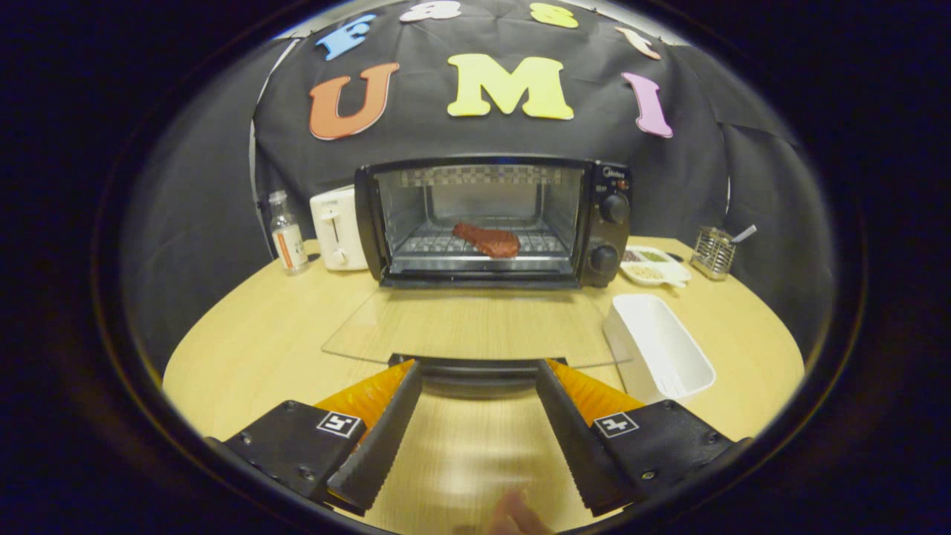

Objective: Open the toaster oven, put the food inside, and close the toaster oven door.

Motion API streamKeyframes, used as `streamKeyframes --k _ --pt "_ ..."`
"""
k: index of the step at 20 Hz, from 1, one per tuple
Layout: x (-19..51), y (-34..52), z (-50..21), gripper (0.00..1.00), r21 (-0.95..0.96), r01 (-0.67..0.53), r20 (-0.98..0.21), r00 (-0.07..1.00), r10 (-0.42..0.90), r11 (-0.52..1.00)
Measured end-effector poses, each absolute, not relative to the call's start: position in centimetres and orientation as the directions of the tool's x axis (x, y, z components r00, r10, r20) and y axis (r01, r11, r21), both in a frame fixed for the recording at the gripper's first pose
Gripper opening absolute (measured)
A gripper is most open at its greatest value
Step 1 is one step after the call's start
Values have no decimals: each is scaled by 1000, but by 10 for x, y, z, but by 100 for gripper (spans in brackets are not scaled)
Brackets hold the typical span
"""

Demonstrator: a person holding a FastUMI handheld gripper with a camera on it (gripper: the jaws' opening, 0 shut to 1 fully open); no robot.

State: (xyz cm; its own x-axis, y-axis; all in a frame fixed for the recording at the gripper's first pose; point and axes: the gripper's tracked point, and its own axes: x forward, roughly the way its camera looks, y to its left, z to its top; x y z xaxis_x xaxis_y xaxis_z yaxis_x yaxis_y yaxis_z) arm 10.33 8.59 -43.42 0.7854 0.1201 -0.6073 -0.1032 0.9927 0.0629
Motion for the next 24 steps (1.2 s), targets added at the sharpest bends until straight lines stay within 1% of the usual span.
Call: streamKeyframes --k 2,6,12,20,24 --pt "102 90 -443 99 87 -111 -634 760 141 990" --pt "103 88 -462 99 80 -102 -688 714 129 992" --pt "119 87 -465 99 67 -113 -672 729 129 991" --pt "139 84 -444 99 58 -105 -628 769 118 993" --pt "153 96 -427 99 24 -149 -602 787 133 989"
